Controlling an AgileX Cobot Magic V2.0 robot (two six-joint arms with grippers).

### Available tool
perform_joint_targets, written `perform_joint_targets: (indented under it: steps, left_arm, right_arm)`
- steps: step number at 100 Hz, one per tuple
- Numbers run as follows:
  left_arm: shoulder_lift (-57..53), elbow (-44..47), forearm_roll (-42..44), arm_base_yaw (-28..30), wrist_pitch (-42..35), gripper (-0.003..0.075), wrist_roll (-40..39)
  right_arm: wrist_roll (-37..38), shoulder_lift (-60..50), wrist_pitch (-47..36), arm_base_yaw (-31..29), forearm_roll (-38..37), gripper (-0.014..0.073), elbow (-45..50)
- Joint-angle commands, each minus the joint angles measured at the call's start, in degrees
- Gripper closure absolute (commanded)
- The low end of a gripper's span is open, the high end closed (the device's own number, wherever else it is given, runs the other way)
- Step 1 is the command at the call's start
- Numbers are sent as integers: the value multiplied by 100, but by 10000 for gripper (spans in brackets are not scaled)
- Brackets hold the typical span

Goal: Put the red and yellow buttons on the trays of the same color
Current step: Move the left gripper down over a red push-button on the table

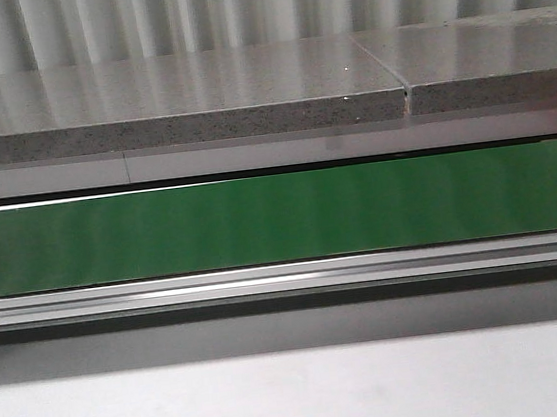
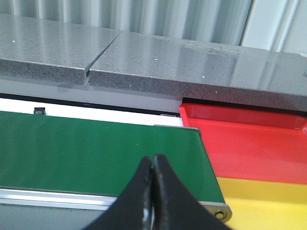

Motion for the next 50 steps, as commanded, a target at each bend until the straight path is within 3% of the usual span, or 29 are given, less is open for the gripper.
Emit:
perform_joint_targets:
  steps: [1, 50]
  left_arm:
    - [417, -393, -128, -25, 86, 740, -63]
    - [937, -406, -184, -25, 49, 738, -63]
  right_arm:
    - [-19, -88, -487, -7, 0, 662, -32]
    - [-19, -88, -475, -7, 0, 662, -32]
